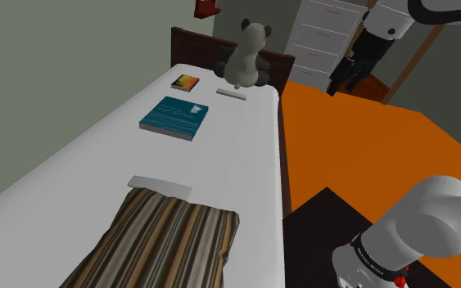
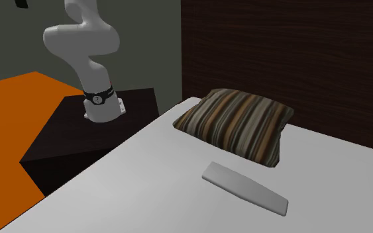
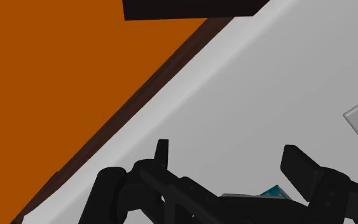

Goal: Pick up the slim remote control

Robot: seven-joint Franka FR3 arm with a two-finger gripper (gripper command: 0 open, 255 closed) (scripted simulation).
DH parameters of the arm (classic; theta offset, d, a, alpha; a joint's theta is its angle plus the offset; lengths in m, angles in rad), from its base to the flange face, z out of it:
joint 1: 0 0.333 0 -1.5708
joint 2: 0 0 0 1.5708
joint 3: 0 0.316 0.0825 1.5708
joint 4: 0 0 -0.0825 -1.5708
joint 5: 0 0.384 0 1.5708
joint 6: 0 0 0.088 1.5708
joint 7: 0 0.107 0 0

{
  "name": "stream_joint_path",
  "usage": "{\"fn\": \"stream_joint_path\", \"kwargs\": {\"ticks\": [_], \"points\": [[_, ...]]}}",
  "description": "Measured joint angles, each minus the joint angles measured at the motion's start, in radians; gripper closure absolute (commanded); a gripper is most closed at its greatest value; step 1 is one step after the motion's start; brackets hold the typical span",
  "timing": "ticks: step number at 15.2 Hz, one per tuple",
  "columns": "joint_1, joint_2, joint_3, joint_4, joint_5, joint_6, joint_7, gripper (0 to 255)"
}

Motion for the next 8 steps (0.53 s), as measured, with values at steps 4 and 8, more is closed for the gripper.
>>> {"fn": "stream_joint_path", "kwargs": {"ticks": [4,8], "points": [[0.019,0.050,0.010,-0.007,0.009,0.050,-0.006,0],[0.057,0.135,0.043,-0.021,0.031,0.136,-0.004,0]]}}
